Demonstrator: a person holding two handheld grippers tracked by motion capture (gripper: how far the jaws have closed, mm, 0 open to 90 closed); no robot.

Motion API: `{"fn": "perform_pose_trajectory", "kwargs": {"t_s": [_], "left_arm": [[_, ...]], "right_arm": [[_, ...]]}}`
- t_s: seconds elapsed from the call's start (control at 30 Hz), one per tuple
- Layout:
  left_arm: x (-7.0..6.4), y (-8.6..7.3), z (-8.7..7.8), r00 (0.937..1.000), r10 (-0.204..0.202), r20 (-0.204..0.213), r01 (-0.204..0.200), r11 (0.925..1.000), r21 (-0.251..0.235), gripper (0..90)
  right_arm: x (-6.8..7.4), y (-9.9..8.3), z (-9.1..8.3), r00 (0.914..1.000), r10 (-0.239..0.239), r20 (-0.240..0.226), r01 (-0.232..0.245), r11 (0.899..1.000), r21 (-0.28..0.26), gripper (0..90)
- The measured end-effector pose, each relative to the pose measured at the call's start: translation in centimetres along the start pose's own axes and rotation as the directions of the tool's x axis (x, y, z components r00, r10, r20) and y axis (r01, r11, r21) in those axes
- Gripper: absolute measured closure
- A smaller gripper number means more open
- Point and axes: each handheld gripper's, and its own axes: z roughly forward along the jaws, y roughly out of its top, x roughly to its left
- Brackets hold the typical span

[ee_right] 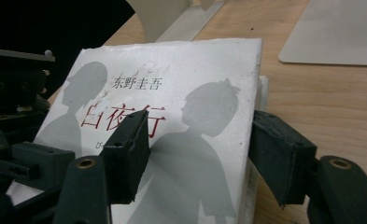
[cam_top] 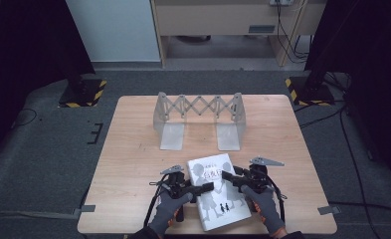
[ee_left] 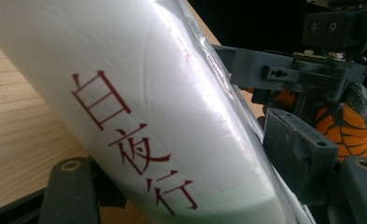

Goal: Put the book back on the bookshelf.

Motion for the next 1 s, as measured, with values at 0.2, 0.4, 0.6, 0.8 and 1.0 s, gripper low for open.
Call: {"fn": "perform_pose_trajectory", "kwargs": {"t_s": [0.2, 0.4, 0.6, 0.8, 1.0], "left_arm": [[-0.2, 0.6, -0.6, 1.0, 0.008, 0.001, -0.008, 0.9999, -0.008, 32.3], [-0.3, 1.0, -0.9, 0.9999, 0.013, -0.003, -0.013, 0.9999, -0.006, 33.4], [-0.6, 1.9, -1.1, 0.9995, 0.031, -0.002, -0.031, 0.9995, -0.003, 35.4], [-1.0, 3.0, -1.5, 0.999, 0.043, -0.01, -0.043, 0.9988, -0.022, 39.9], [-1.2, 3.9, -2.0, 0.9985, 0.051, -0.02, -0.052, 0.9975, -0.048, 42.7]], "right_arm": [[-0.5, 0.4, -0.9, 0.9985, -0.021, 0.05, 0.022, 0.999, -0.024, 32.3], [-1.9, 0.7, -1.9, 0.9939, -0.004, 0.11, 0.01, 0.999, -0.053, 30.7], [-2.9, 0.6, -2.4, 0.986, -0.01, 0.166, 0.015, 0.999, -0.029, 29.9], [-3.1, 0.5, -2.3, 0.9807, -0.037, 0.192, 0.04, 0.999, -0.013, 28.4], [-3.4, 0.5, -2.4, 0.9758, -0.05, 0.213, 0.053, 0.999, -0.009, 27.8]]}}
